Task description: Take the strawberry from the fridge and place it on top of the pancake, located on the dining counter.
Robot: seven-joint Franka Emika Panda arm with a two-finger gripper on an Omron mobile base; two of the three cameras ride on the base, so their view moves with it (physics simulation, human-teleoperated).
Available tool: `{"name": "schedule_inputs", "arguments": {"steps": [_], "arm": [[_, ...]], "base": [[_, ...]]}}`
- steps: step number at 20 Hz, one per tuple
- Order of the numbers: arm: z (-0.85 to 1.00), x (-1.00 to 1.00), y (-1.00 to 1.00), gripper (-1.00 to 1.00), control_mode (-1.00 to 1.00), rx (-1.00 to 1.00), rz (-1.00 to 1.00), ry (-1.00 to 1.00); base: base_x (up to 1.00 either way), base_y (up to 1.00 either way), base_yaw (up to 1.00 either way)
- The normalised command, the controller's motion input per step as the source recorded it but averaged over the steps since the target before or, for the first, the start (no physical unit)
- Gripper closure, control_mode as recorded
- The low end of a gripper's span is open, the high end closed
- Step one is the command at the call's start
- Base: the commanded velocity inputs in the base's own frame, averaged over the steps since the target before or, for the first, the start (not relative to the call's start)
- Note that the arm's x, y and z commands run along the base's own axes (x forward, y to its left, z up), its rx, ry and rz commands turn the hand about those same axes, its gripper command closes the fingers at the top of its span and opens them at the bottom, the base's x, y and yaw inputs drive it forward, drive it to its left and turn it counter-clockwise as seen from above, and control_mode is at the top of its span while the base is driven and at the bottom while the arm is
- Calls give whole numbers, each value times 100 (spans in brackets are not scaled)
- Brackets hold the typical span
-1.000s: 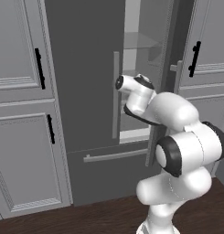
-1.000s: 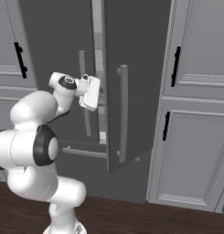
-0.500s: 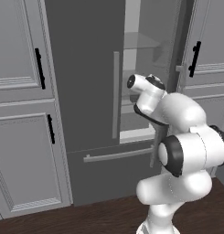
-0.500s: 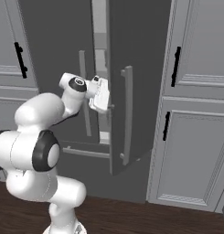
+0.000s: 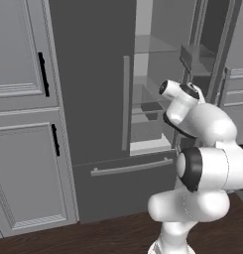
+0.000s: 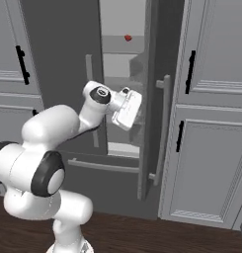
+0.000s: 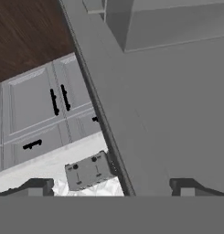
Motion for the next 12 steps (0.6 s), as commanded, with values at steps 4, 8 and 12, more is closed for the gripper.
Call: {"name": "schedule_inputs", "arguments": {"steps": [4,8,12], "arm": [[0,-52,-100,-100,-100,0,-31,2],[17,-45,-36,-100,-100,-2,-11,-6],[22,-39,94,-100,-100,-7,16,-9]], "base": [[0,0,0],[0,0,0],[0,0,0]]}}
